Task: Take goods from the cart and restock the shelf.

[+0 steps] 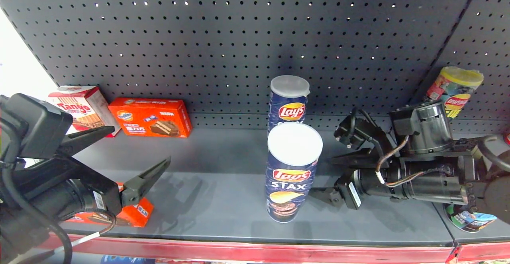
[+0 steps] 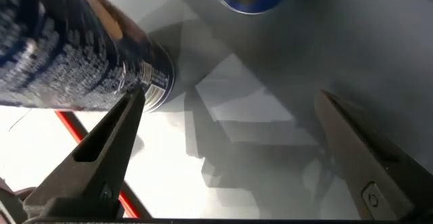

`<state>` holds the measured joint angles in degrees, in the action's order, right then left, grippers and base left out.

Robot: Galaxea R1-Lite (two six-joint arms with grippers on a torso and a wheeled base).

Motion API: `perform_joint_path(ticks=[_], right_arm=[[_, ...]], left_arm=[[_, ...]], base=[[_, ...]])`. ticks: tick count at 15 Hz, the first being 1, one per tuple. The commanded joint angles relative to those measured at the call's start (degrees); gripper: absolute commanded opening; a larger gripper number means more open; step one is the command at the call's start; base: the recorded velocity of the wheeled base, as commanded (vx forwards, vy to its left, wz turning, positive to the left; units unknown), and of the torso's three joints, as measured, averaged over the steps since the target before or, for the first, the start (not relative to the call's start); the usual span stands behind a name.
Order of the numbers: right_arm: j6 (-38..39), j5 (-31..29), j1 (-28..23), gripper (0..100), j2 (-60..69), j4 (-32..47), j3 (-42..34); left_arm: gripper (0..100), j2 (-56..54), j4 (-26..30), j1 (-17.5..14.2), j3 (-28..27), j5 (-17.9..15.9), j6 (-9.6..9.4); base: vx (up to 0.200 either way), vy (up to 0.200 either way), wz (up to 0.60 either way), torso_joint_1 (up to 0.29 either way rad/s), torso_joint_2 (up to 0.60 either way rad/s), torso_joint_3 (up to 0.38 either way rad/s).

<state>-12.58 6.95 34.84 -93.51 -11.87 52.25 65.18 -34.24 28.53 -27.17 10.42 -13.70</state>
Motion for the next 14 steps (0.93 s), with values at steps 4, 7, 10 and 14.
perform_joint_path(ticks=[4,7,10,14], right_arm=[[0.0,-0.2,0.1,100,1.1,-0.3,-1.4],[0.0,-0.3,0.0,100,3.3,-0.3,-2.9],[0.0,-0.3,-0.5,100,4.2,-0.3,-3.2],[0.1,-0.3,-1.1,100,4.3,-1.6,-3.0]], left_arm=[[100,-0.1,0.0,0.3,0.1,0.0,-0.01],[100,-0.1,0.3,0.7,0.1,0.0,-0.10],[100,1.7,1.6,3.1,-0.2,0.3,-1.50],[100,11.4,1.8,4.0,-3.6,0.7,-6.86]], base=[[0.000,0.000,0.00,0.000,0.00,0.000],[0.000,0.000,0.00,0.000,0.00,0.000],[0.000,0.000,0.00,0.000,0.00,0.000],[0.000,0.000,0.00,0.000,0.00,0.000]])
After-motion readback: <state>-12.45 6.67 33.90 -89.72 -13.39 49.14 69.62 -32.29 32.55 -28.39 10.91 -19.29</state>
